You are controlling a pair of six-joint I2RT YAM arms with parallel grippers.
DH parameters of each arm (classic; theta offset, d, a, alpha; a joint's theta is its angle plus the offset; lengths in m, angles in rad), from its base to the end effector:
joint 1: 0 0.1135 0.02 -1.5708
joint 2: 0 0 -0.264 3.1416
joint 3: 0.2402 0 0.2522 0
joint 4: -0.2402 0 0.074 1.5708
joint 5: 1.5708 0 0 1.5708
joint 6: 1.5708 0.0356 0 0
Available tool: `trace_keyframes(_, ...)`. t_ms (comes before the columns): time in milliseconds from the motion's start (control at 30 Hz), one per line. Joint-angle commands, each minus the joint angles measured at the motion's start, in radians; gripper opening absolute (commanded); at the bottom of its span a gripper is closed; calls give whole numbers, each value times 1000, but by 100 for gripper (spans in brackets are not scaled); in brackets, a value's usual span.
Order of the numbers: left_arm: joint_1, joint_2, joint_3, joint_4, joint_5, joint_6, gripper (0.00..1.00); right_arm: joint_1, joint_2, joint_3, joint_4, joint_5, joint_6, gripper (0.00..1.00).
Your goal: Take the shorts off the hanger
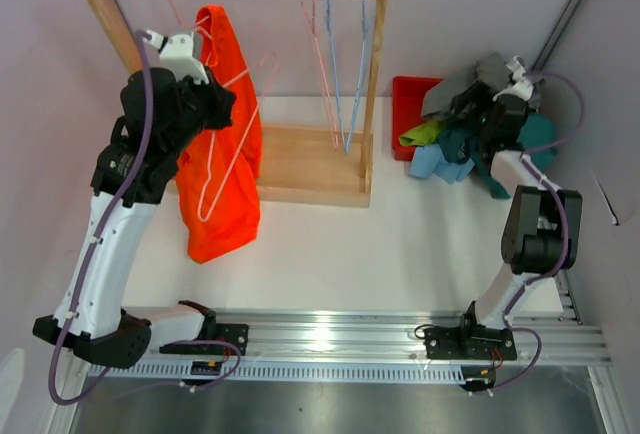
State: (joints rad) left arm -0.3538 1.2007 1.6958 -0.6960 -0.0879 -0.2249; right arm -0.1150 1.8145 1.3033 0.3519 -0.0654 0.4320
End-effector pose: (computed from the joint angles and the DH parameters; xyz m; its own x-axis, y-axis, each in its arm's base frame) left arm 0.2063 -0.0729 0.5070 -0.2414 -0.1476 -0.9591 0.2160 0.9554 -0.2014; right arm 0.4322 -0.0476 0.2848 -0.1220 0.4347 -0.8923 0.1118 0.8993 0.4228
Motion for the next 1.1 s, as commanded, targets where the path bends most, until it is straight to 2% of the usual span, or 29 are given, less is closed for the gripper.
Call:
trace_keyframes(0,-17,90,204,-22,-29,45,0,61,-269,-194,145,-103,68,99)
trace_keyframes(33,-19,114,237,-25,-23,45,0,70,-308,-284,147,-106,70,99)
trace_keyframes(67,-22,141,339,-31,-19,47,0,80,-345,-324,141,-115,68,99)
trace_keyframes(100,-24,170,376,-48,-16,47,0,101,-419,-364,133,-119,64,100)
trace_keyframes(267,-30,413,695,-73,5,48,0,153,-656,-606,68,-106,59,99)
trace_keyframes(367,-31,519,784,-42,31,32,0,161,-814,-718,33,-102,82,99)
trace_keyframes(533,-31,606,789,59,68,-14,0,179,-993,-803,-23,-114,82,99)
trace_keyframes(733,-40,678,814,73,109,-45,0,192,-1037,-819,-85,-108,53,99)
trace_keyframes(900,-48,610,730,36,93,-18,0,196,-1046,-831,-80,-114,66,99)
trace_keyframes(1000,-48,562,705,4,93,5,7,201,-1046,-834,-82,-113,73,99)
trace_keyframes(1067,-48,547,708,-28,93,18,25,206,-1046,-834,-87,-111,74,99)
